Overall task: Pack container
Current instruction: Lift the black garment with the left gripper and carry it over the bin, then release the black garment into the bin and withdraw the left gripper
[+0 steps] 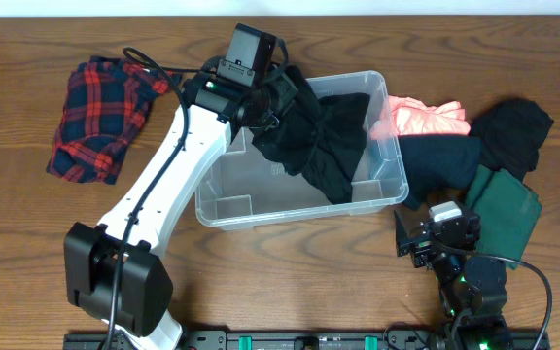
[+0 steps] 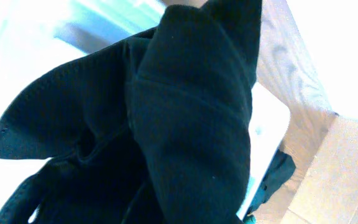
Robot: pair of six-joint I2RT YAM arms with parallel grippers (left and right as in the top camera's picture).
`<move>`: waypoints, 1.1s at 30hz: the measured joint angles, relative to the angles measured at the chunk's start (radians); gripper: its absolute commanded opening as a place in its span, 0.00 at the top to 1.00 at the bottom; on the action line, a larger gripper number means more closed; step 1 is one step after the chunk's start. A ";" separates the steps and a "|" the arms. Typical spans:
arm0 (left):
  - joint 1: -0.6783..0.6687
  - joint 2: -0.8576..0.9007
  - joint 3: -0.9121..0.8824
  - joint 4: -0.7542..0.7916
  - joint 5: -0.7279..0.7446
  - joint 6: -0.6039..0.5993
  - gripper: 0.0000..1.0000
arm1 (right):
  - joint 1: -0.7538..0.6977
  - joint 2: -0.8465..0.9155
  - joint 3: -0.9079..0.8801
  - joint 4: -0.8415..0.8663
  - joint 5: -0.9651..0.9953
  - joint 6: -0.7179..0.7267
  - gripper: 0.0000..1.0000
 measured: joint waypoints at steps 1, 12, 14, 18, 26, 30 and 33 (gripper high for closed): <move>-0.002 0.000 0.000 -0.025 -0.006 -0.014 0.94 | 0.000 0.000 0.000 0.000 0.000 0.000 0.01; -0.012 0.000 -0.008 -0.231 -0.101 -0.048 0.52 | 0.000 0.000 0.000 0.000 0.000 0.000 0.01; 0.002 0.000 -0.010 -0.249 -0.134 -0.006 0.36 | 0.000 0.000 0.000 0.000 0.000 0.000 0.01; 0.076 0.000 -0.011 -0.248 -0.173 0.122 0.18 | 0.000 0.000 0.000 0.000 0.000 0.000 0.01; 0.271 -0.004 -0.011 -0.261 -0.156 0.418 0.15 | 0.000 0.000 0.000 0.000 0.000 0.000 0.01; 0.344 -0.004 -0.011 -0.291 -0.112 0.538 0.14 | 0.000 0.000 0.000 0.000 0.000 0.000 0.01; 0.383 -0.004 -0.011 -0.292 -0.090 0.619 0.16 | 0.000 0.000 0.000 0.000 0.000 0.000 0.01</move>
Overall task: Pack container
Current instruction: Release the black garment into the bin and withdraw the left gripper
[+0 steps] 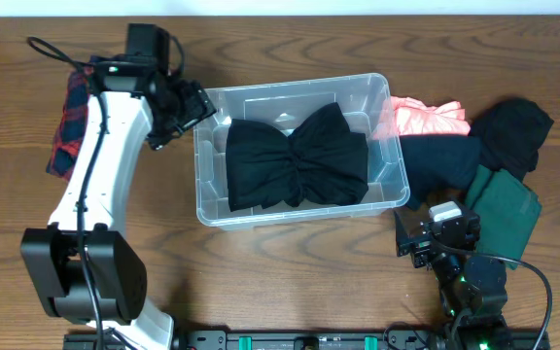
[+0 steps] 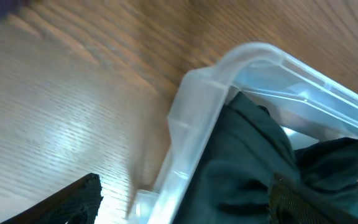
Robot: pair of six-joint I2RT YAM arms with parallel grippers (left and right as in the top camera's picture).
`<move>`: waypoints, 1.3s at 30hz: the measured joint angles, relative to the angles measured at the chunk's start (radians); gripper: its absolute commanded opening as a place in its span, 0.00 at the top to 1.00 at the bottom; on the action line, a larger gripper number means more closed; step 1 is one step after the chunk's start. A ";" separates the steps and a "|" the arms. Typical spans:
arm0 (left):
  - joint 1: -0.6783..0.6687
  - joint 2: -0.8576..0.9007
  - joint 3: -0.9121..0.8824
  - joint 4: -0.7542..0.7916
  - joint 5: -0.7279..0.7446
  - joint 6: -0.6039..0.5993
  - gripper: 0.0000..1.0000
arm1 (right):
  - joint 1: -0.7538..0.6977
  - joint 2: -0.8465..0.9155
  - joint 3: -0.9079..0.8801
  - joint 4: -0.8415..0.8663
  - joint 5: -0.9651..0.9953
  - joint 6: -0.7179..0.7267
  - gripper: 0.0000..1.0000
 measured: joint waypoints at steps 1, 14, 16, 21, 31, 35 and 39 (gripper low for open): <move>0.005 0.000 0.000 0.002 0.003 0.015 0.16 | 0.000 0.000 0.000 0.000 0.000 0.000 0.01; 0.003 0.089 -0.001 0.047 0.049 0.260 0.50 | 0.000 0.000 0.000 0.000 0.000 0.000 0.01; 0.003 0.142 -0.001 0.062 0.049 0.271 0.58 | 0.000 0.000 0.000 0.000 0.000 0.000 0.01; 0.001 0.228 -0.008 0.113 0.051 0.294 0.70 | 0.000 0.000 0.000 0.000 0.000 0.000 0.01; -0.001 0.232 -0.008 0.294 0.035 0.366 0.74 | 0.000 0.000 0.000 0.000 0.000 0.000 0.01; 0.009 0.232 -0.008 0.362 0.020 0.378 0.75 | 0.000 0.000 0.000 0.000 0.000 0.000 0.01; 0.029 0.232 -0.008 0.407 0.016 0.381 0.75 | 0.000 0.000 0.000 0.000 0.000 0.000 0.01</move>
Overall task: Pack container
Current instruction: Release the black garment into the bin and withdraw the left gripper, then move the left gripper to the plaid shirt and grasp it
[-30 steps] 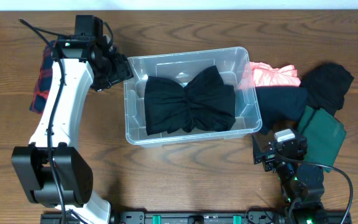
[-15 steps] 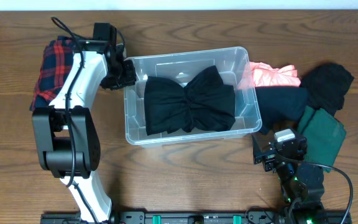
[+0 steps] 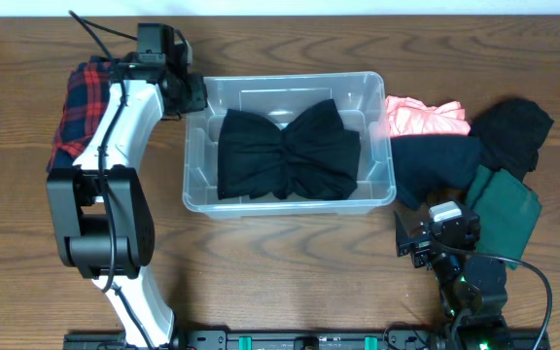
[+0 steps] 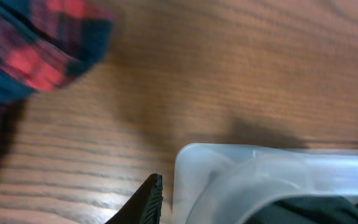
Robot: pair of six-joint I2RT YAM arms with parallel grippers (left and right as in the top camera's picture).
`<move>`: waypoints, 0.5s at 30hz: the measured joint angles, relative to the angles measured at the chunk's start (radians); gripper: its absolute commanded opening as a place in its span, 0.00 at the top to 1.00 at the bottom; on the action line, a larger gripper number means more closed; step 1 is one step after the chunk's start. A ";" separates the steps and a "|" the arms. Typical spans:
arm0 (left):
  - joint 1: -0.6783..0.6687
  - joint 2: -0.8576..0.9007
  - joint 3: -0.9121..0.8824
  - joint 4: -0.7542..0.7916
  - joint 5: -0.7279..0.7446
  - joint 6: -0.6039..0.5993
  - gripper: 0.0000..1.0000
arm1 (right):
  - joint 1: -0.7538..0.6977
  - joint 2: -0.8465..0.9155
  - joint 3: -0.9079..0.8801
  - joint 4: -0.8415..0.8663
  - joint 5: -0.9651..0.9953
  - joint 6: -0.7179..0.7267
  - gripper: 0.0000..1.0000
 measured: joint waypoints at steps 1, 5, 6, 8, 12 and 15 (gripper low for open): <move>0.006 0.000 0.000 0.008 0.000 0.000 0.75 | 0.000 0.000 0.000 0.000 0.000 0.000 0.01; 0.023 0.000 0.000 0.021 -0.002 0.007 0.44 | 0.000 0.000 0.000 0.000 0.000 0.000 0.01; 0.025 0.000 0.000 0.022 -0.008 0.010 0.29 | 0.000 0.000 0.000 0.000 0.000 0.000 0.01; 0.027 0.000 0.001 0.010 -0.011 0.007 0.19 | 0.000 0.000 0.000 0.000 0.000 0.000 0.01; 0.029 -0.004 0.042 -0.050 -0.021 0.008 0.08 | 0.000 0.000 0.000 0.000 0.000 0.000 0.01; 0.038 -0.039 0.107 -0.110 -0.024 0.005 0.05 | 0.000 0.000 0.000 0.000 0.000 0.000 0.01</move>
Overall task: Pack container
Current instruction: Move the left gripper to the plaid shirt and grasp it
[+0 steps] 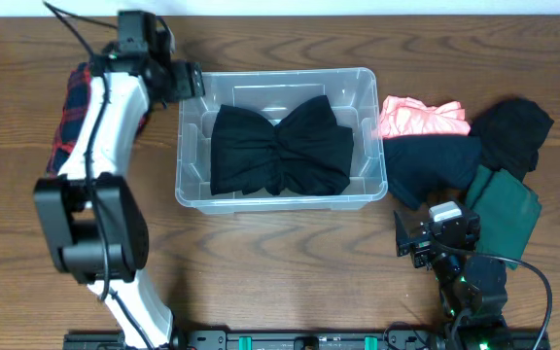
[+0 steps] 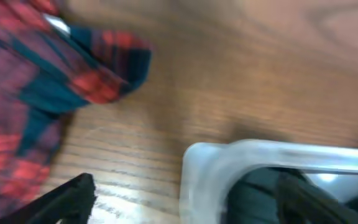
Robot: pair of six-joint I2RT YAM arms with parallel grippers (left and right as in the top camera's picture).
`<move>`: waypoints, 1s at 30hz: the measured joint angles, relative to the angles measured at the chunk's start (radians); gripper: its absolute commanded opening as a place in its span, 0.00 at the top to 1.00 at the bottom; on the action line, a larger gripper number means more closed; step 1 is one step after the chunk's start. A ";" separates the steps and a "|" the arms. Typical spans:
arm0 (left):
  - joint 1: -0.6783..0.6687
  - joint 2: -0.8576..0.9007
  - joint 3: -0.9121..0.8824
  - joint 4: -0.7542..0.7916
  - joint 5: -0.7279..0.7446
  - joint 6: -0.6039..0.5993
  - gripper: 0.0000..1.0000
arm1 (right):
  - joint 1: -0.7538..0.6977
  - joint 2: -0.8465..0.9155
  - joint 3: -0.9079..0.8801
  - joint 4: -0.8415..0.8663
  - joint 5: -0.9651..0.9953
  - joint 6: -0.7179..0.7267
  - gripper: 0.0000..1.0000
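A clear plastic container (image 1: 363, 87) stands mid-table with a folded black garment (image 1: 280, 146) inside it. My left gripper (image 1: 185, 84) is at the container's far left corner. In the left wrist view the left gripper (image 2: 190, 190) is open and straddles the corner wall (image 2: 210, 158): one finger (image 2: 67, 199) is outside over the wood, the other is inside by the black garment (image 2: 260, 193). A red plaid shirt (image 2: 23, 93) lies just left of it. My right gripper (image 1: 418, 241) rests near the front right edge, its jaws too small to read.
Right of the container lies a heap of clothes: a pink garment (image 1: 421, 117), a black one (image 1: 436, 165), another black one (image 1: 513, 131) and a dark green one (image 1: 504, 209). The plaid shirt (image 1: 71, 126) lies at the far left, partly under my left arm.
The container with the black garment sits a little farther left and back. My left gripper has shifted slightly left at the same corner, and more of the plaid shirt shows in its view.
My left gripper held the black garment over the container. Then the garment lay folded inside and the open gripper was at the container's left wall. After that it was at the far left corner. The container has stood farther left at each moment.
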 measured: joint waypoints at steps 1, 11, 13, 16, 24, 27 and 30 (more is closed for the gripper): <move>0.010 -0.027 0.024 -0.025 -0.003 -0.001 0.04 | 0.000 0.000 0.000 0.000 0.000 0.000 0.01; 0.379 -0.202 0.108 -0.135 0.042 -0.014 0.02 | 0.000 0.000 0.000 0.000 0.000 0.000 0.01; 0.468 -0.156 0.108 -0.132 0.122 -0.011 0.02 | 0.000 0.000 0.000 0.000 0.000 0.000 0.01; 0.578 -0.051 0.105 -0.127 0.259 0.004 0.02 | 0.000 0.000 0.000 0.000 0.000 0.000 0.01; 0.650 0.156 0.087 -0.077 0.391 0.072 0.02 | 0.000 0.000 0.000 0.000 0.000 0.000 0.01; 0.640 0.189 0.087 -0.038 0.407 0.100 0.02 | 0.000 0.000 0.000 0.000 0.000 0.000 0.01; 0.625 0.211 0.087 -0.029 0.418 0.121 0.03 | 0.000 0.000 0.000 0.000 0.000 0.000 0.01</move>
